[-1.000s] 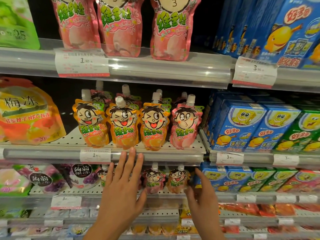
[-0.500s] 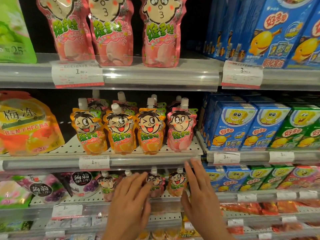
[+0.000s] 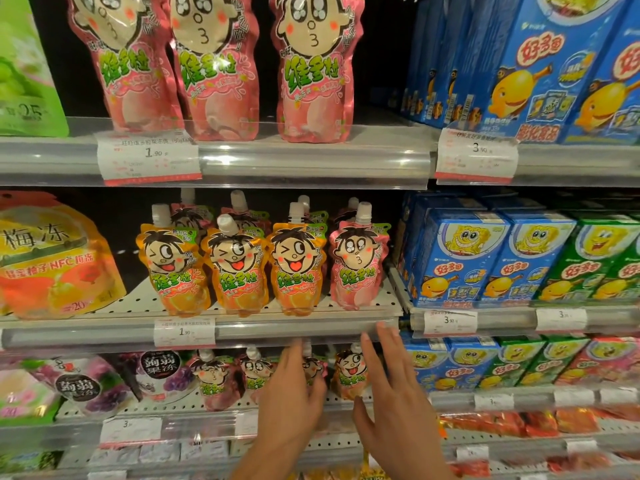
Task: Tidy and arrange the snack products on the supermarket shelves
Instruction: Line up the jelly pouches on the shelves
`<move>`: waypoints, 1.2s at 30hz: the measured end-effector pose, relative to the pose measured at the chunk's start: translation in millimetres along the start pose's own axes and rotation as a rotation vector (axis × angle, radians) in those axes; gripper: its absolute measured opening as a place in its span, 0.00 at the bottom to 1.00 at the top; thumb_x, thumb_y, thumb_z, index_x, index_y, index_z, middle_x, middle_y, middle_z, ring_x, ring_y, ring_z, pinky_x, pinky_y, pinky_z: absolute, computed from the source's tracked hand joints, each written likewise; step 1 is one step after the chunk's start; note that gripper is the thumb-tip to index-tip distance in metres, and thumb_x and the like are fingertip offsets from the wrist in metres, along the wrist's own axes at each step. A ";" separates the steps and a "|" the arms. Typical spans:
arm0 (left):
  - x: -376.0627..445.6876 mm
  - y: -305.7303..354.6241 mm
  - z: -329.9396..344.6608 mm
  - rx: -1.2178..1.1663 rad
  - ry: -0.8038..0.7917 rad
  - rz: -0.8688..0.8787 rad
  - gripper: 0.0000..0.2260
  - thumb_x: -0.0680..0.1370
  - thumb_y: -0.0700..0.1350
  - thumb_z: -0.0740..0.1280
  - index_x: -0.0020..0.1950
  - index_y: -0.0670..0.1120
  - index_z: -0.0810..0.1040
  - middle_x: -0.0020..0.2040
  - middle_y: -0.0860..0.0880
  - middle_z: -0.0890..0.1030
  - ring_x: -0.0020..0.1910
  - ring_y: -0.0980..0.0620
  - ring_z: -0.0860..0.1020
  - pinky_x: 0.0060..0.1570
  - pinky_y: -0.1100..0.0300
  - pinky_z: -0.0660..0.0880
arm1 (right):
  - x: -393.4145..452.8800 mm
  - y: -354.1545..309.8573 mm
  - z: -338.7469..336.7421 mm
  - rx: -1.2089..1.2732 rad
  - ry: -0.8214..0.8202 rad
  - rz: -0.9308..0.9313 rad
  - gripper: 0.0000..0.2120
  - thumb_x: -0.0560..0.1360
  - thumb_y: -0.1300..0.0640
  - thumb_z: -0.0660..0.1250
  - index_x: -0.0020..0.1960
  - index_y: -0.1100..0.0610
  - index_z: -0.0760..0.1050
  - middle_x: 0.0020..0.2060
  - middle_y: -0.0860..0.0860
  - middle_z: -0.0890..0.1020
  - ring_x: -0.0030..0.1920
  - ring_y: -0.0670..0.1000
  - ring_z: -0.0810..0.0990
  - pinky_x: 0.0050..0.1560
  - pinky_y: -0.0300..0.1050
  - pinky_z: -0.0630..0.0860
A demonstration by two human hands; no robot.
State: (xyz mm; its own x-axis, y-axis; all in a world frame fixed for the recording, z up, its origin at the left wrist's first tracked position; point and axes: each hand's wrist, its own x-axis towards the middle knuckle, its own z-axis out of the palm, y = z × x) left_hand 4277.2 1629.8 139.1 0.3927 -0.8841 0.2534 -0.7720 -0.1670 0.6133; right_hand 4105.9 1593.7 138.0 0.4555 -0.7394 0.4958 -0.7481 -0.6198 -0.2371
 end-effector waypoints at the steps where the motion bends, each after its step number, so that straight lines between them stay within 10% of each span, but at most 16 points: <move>1: 1.6 1.5 0.6 -0.015 0.012 -0.017 0.27 0.80 0.51 0.65 0.77 0.50 0.62 0.67 0.53 0.72 0.61 0.53 0.76 0.53 0.57 0.74 | 0.5 0.3 0.0 0.001 -0.004 0.003 0.45 0.69 0.48 0.72 0.82 0.54 0.57 0.82 0.51 0.50 0.82 0.55 0.50 0.67 0.53 0.75; 7: -8.9 -2.5 4.0 0.094 0.001 0.120 0.24 0.82 0.49 0.64 0.77 0.59 0.63 0.71 0.58 0.71 0.60 0.58 0.77 0.55 0.64 0.72 | 2.3 0.1 -0.2 0.000 0.001 0.015 0.41 0.71 0.45 0.64 0.82 0.52 0.57 0.82 0.51 0.51 0.82 0.54 0.51 0.55 0.50 0.83; 12: -11.4 -12.1 -0.4 0.179 -0.041 0.086 0.24 0.83 0.52 0.62 0.77 0.63 0.61 0.54 0.55 0.84 0.50 0.57 0.81 0.46 0.64 0.71 | 2.4 0.4 1.8 0.028 0.029 -0.002 0.44 0.68 0.48 0.69 0.81 0.53 0.59 0.82 0.52 0.53 0.81 0.55 0.52 0.59 0.51 0.81; 15: -13.3 -11.1 -9.8 0.343 -0.067 0.165 0.13 0.80 0.60 0.65 0.63 0.60 0.74 0.51 0.56 0.85 0.48 0.57 0.82 0.44 0.62 0.74 | 2.8 0.1 3.2 0.030 0.026 -0.007 0.42 0.68 0.48 0.69 0.80 0.53 0.61 0.82 0.52 0.54 0.81 0.56 0.53 0.58 0.52 0.82; 19: -19.4 -20.1 -16.8 0.371 0.008 0.344 0.23 0.50 0.55 0.86 0.37 0.57 0.78 0.30 0.58 0.78 0.26 0.58 0.76 0.24 0.65 0.69 | 3.8 -1.0 3.0 0.008 0.040 -0.007 0.38 0.70 0.45 0.63 0.79 0.54 0.65 0.82 0.52 0.56 0.81 0.56 0.55 0.56 0.52 0.82; 24: -29.7 -40.7 -52.0 0.178 0.360 0.517 0.12 0.70 0.61 0.73 0.45 0.56 0.77 0.52 0.52 0.78 0.53 0.52 0.72 0.49 0.54 0.72 | 3.6 1.6 2.4 0.027 0.024 -0.010 0.42 0.66 0.48 0.70 0.79 0.51 0.63 0.81 0.52 0.57 0.81 0.55 0.55 0.57 0.51 0.80; 29: -28.7 -66.7 -89.8 0.205 0.355 0.508 0.15 0.80 0.60 0.63 0.42 0.52 0.80 0.76 0.45 0.70 0.76 0.39 0.64 0.72 0.41 0.63 | 11.5 -9.5 -7.1 0.079 0.129 0.022 0.37 0.68 0.50 0.69 0.76 0.51 0.64 0.77 0.53 0.64 0.76 0.59 0.62 0.66 0.58 0.71; 36: -7.0 -124.8 -98.9 0.383 0.289 0.475 0.08 0.76 0.58 0.65 0.45 0.56 0.71 0.82 0.48 0.59 0.81 0.40 0.55 0.72 0.40 0.59 | 62.4 -61.7 -59.5 0.200 0.266 -0.136 0.36 0.72 0.57 0.74 0.77 0.56 0.66 0.77 0.53 0.64 0.78 0.56 0.62 0.77 0.45 0.60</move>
State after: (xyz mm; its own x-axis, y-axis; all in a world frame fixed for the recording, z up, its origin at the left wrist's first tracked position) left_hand 4420.2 1700.1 134.8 0.0439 -0.7565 0.6525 -0.9957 0.0205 0.0907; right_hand 4151.8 1601.4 233.3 0.3827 -0.5687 0.7280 -0.5683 -0.7663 -0.2999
